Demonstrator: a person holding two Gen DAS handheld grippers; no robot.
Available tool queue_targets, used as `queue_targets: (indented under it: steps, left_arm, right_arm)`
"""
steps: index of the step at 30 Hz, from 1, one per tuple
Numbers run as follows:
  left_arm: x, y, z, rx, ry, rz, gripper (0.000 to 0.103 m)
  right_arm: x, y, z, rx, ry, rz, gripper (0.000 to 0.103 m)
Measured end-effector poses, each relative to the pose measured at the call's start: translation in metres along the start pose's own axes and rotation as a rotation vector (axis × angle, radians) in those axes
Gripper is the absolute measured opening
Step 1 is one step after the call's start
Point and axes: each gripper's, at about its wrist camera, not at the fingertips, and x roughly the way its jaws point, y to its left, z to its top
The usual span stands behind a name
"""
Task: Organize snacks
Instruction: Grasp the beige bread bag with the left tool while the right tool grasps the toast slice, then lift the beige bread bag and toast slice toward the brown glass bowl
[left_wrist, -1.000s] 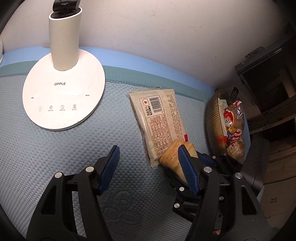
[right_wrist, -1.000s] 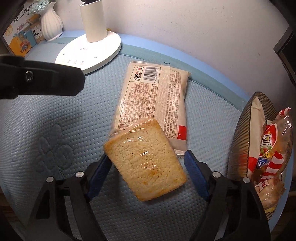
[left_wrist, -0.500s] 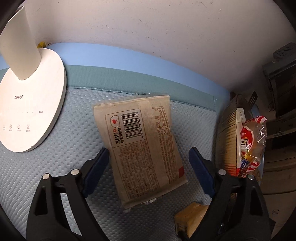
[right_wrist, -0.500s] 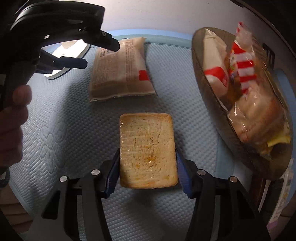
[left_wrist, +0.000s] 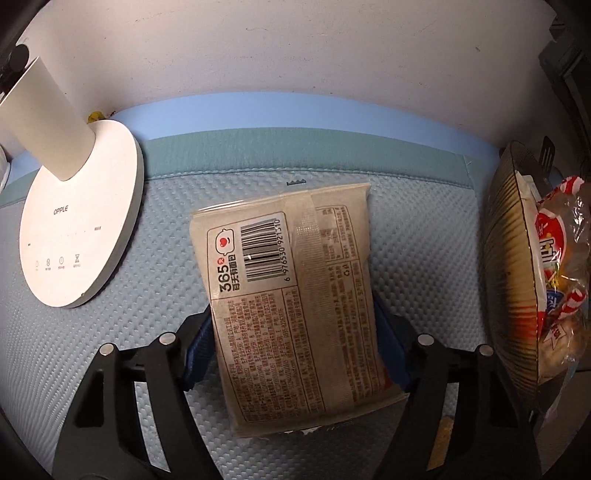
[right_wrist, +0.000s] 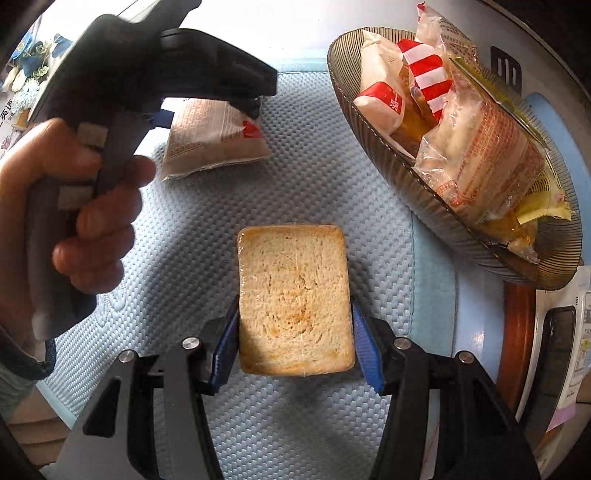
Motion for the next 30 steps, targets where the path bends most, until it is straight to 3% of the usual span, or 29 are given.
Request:
queue_targets:
  steps: [8,15,19,25,30]
  left_arm:
    - [-0.045,0.061,-0.065,-0.017,0.000,-0.034,0.073]
    - [-0.078,0.115,-0.122,-0.028,0.009,0.010,0.073]
    - [-0.084,0.127,-0.148,-0.026,0.016,0.078,0.074]
    - [-0.086,0.144,-0.166,-0.034,0.036,0.086,0.074]
    - [-0.075,0.136,-0.165,-0.016,0.043,0.092,0.074]
  right_arm:
    - [-0.007,-0.003,0.009,0.043,0.009,0.069,0.054]
    - [-0.016,0.020,0.014,0.015,0.004,0.103,0.054]
    - [-0.011,0.031,0.007,-0.005,0.012,0.109,0.054]
    - [0.001,0.055,-0.002,-0.007,0.044,0.100,0.055]
    - [0.007,0.056,-0.001,0.020,0.082,0.149,0.062]
